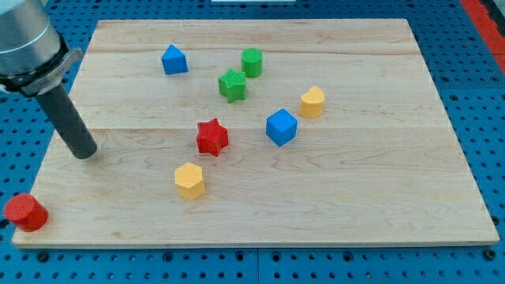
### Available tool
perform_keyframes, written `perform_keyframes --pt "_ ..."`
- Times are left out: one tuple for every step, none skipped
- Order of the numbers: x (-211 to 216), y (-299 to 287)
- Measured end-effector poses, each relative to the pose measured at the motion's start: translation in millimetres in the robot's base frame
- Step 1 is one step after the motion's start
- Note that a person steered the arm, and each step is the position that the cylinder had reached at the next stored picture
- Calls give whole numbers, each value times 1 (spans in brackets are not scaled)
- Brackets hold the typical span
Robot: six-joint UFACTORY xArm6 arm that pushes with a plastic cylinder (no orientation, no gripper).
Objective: Slide the red star to the blue cube
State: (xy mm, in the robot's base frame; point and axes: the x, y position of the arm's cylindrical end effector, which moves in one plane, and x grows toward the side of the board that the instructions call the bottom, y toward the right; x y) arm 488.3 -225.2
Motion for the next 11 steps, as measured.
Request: perform_keyframes --pt "9 46" --pt "-5 75" --pt "-20 90" --pt "-20 142" --pt "-24 165" --pt "-39 153" --pt "-43 155" --pt "-20 197" --pt "-11 235" --pt "-31 224" --pt "-68 192"
